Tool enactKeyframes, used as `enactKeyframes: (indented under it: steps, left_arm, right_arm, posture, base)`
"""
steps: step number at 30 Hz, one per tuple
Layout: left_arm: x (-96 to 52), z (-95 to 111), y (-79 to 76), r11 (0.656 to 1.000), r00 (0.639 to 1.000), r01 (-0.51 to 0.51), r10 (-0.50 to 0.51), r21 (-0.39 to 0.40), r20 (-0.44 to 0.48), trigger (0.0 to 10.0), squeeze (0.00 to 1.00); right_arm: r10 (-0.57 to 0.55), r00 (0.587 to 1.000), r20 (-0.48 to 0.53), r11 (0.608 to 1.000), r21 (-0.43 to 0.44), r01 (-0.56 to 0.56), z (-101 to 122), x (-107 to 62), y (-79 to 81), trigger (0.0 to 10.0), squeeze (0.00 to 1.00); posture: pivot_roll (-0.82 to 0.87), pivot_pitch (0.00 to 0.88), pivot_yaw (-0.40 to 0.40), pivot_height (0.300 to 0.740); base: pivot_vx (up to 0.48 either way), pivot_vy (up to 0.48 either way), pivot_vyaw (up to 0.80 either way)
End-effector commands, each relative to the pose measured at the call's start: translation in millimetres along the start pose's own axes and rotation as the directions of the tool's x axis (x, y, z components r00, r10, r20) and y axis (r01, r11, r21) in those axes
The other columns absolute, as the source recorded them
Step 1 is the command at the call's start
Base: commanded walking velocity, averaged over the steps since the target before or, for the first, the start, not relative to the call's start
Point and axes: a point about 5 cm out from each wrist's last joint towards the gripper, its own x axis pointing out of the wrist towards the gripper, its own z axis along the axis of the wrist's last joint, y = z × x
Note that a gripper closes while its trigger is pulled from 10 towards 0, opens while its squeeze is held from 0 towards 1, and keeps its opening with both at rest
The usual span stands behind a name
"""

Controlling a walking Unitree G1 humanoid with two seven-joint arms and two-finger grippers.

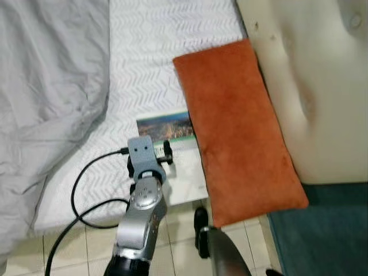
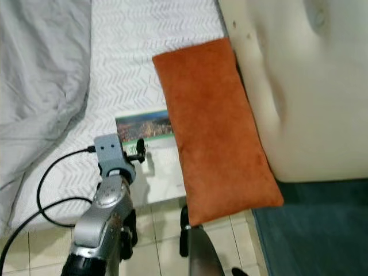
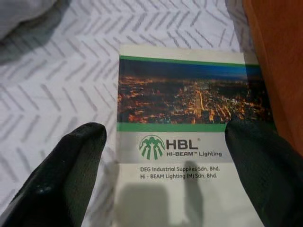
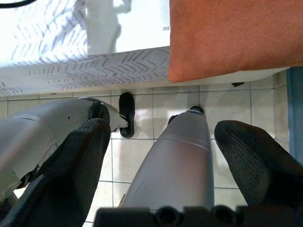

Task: Clean up the room

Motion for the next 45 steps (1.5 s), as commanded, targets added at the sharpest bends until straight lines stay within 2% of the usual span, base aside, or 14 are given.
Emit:
enactKeyframes:
  steps: [1, 3, 6, 8, 9, 10, 11, 12, 16, 18, 21, 30, 41, 45]
  left_arm:
    - [-49.2, -67, -12.8, 0.996, 0.956, -0.009, -0.016, -0.083, -0.293, 10.0, 0.0]
    - [-44.0, -66, -12.3, 0.998, 0.958, 0.012, -0.03, -0.066, -0.284, 10.0, 0.0]
    - [-9.1, -83, -10.1, 0.993, 0.973, 0.117, -0.12, -0.028, -0.195, 10.0, 0.0]
    - [-5.8, -85, -8.9, 0.991, 0.972, 0.135, -0.137, -0.019, -0.189, 10.0, 0.0]
    - [2.2, -95, -7.7, 0.975, 0.964, 0.205, -0.186, 0.081, -0.19, 10.0, 0.0]
    - [2.2, -95, -7.7, 0.975, 0.964, 0.205, -0.186, 0.081, -0.19, 10.0, 0.0]
    - [13.4, -104, 1.0, 0.917, 0.946, 0.301, -0.252, 0.261, -0.205, 10.0, 0.0]
    - [16.3, -104, 3.4, 0.877, 0.939, 0.336, -0.282, 0.343, -0.198, 10.0, 0.0]
    - [17.1, -103, 3.8, 0.855, 0.936, 0.35, -0.297, 0.384, -0.19, 10.0, 0.0]
    - [25.9, -102, 10.7, 0.788, 0.936, 0.352, -0.293, 0.505, -0.196, 10.0, 0.0]
    - [36.8, -97, 19.9, 0.752, 0.945, 0.327, -0.255, 0.572, -0.206, 10.0, 0.0]
    - [49.0, -99, 66.9, 0.914, 0.935, 0.176, -0.039, 0.365, -0.352, 10.0, 0.0]
    - [40.4, -114, 92.7, 0.93, 0.895, 0.112, 0.059, 0.35, -0.443, 10.0, 0.0]
    - [35.1, -115, 122.9, 0.913, 0.898, 0.025, 0.158, 0.406, -0.411, 10.0, 0.0]
  right_arm:
    - [0.006, 0.998, -0.057, 1.0, 0.023, -0.005, -10, -3.4, 1.0, 10.0, 0.0]
    - [0.007, 0.998, -0.056, 1.0, 0.024, -0.006, -11, -2.9, 1.4, 10.0, 0.0]
    - [0.01, 0.999, -0.048, 1.0, 0.025, -0.009, -9, -0.4, 3.0, 10.0, 0.0]
    - [0.011, 0.999, -0.046, 1.0, 0.024, -0.01, -9, -0.1, 3.2, 10.0, 0.0]
    - [0.006, 0.999, -0.039, 1.0, 0.023, -0.005, -8, 0.0, 3.6, 10.0, 0.0]
    - [0.006, 0.999, -0.039, 1.0, 0.023, -0.005, -8, 0.0, 3.6, 10.0, 0.0]
    - [0.0, 0.999, -0.032, 1.0, 0.022, 0.001, -8, -1.8, 6.2, 10.0, 0.0]
    - [-0.001, 1.0, -0.029, 1.0, 0.023, 0.001, -7, -2.8, 7.9, 10.0, 0.0]
    - [0.0, 1.0, -0.028, 1.0, 0.023, 0.001, -7, -3.4, 9.0, 10.0, 0.0]
    - [0.004, 0.999, -0.032, 1.0, 0.017, -0.003, -7, -7.4, 12.3, 10.0, 0.0]
    - [0.001, 0.999, -0.044, 1.0, 0.015, -0.001, -8, -12.3, 14.2, 10.0, 0.0]
    - [0.013, 0.998, -0.068, 1.0, 0.01, -0.012, -7, -23.9, 19.8, 10.0, 0.0]
    - [0.099, 0.992, -0.079, 0.994, 0.044, -0.096, -8, -29.0, 28.2, 10.0, 0.0]
    - [0.205, 0.977, -0.06, 0.977, 0.067, -0.201, -6, -25.0, 37.3, 10.0, 0.0]
  posture:
    - [-0.32, 0.685, -0.075, 0.74]
    - [-0.32, 0.689, -0.075, 0.74]
    - [-0.33, 0.692, -0.084, 0.74]
    - [-0.33, 0.692, -0.084, 0.74]
    - [-0.37, 0.699, -0.104, 0.74]
    - [-0.37, 0.699, -0.104, 0.74]
    - [-0.38, 0.699, -0.105, 0.74]
    - [-0.38, 0.697, -0.103, 0.74]
    - [-0.38, 0.697, -0.103, 0.74]
    - [-0.42, 0.699, -0.108, 0.74]
    - [-0.43, 0.702, -0.113, 0.74]
    - [-0.48, 0.691, -0.137, 0.74]
    - [-0.46, 0.707, -0.134, 0.74]
    - [-0.43, 0.705, -0.13, 0.74]
  base:
    - [0.0, 0.0, 0.0]
    - [0.0, 0.0, 0.0]
    - [0.0, 0.0, 0.0]
    - [0.0, 0.0, 0.0]
    - [0.0, 0.0, 0.0]
    - [0.0, 0.0, 0.0]
    - [0.0, 0.0, 0.0]
    - [0.0, 0.0, 0.0]
    - [0.0, 0.0, 0.0]
    - [0.0, 0.0, 0.0]
    - [0.0, 0.0, 0.0]
    - [0.0, 0.0, 0.0]
    - [0.0, 0.0, 0.0]
    - [0.0, 0.0, 0.0]
